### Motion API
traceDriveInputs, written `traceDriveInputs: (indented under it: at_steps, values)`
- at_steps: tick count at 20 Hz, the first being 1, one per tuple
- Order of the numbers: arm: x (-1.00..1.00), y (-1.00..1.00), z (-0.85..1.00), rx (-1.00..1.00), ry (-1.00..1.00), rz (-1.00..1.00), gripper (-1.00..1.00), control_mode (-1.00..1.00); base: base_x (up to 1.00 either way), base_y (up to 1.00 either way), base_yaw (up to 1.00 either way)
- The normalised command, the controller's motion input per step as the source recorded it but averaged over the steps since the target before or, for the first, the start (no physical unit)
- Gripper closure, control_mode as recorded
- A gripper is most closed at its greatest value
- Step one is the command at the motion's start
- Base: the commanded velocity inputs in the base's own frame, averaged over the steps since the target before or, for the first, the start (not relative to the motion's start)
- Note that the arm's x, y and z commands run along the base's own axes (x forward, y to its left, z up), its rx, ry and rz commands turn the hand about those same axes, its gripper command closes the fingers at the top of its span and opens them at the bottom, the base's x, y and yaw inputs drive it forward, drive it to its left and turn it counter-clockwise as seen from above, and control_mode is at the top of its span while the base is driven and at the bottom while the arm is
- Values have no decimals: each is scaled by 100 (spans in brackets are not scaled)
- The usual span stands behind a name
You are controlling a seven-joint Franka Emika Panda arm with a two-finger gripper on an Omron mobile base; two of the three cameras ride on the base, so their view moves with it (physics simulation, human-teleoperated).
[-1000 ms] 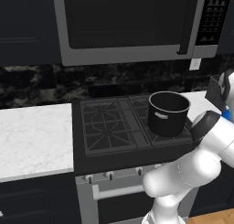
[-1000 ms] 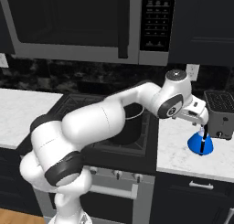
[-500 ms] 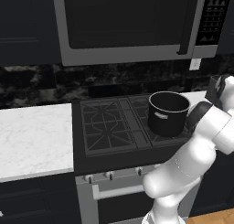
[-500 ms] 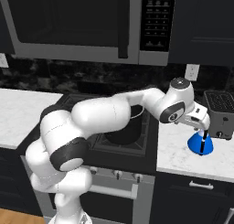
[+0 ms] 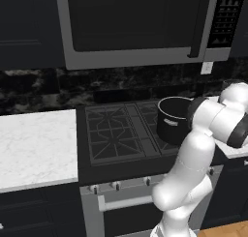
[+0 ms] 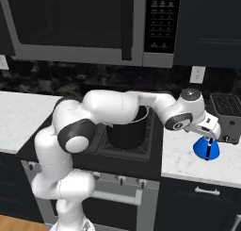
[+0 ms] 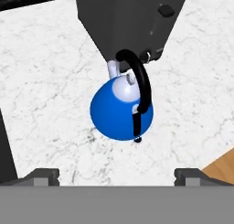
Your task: Pick the kettle from the counter and place it on a stove burner. Then turn the burner on.
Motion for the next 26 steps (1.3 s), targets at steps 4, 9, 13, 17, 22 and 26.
traceDriveInputs:
  at_steps: [4, 9, 13, 17, 22, 26]
  values:
    - [0, -40, 0, 2, 0, -1, -100, -100, 0, 0, 0]
    - [4, -21, -4, 0, 0, 0, -100, -100, 0, 0, 0]
    - [11, 0, -8, 0, 7, 0, -100, -100, 0, 0, 0]
    - [16, 0, 0, 0, 8, 0, -100, -100, 0, 0, 0]
    - [20, 0, -5, 0, 7, 0, -100, -100, 0, 0, 0]
    - [22, 0, -26, 0, 4, 3, -100, -100, 0, 0, 0]
